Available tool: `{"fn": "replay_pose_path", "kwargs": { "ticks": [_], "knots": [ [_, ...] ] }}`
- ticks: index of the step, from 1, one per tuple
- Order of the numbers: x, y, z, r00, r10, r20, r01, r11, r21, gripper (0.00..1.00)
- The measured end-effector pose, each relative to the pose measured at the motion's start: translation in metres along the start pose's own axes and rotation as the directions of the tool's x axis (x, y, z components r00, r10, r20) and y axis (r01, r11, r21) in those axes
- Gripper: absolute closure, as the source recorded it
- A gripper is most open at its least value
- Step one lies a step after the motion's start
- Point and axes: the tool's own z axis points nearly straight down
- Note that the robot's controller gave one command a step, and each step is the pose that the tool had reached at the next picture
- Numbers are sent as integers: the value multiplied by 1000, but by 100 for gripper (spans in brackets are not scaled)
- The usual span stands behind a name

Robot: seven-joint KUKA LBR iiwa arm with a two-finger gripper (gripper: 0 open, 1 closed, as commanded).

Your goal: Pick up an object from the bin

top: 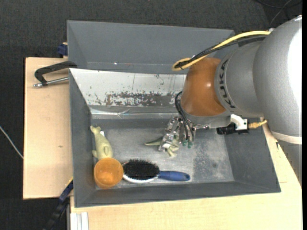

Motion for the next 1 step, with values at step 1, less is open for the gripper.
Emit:
{"fn": "replay_pose_path", "kwargs": {
  "ticks": [1],
  "knots": [
    [-31, -61, -122, 957, -289, 1, 289, 957, 2, 100]
  ]
}}
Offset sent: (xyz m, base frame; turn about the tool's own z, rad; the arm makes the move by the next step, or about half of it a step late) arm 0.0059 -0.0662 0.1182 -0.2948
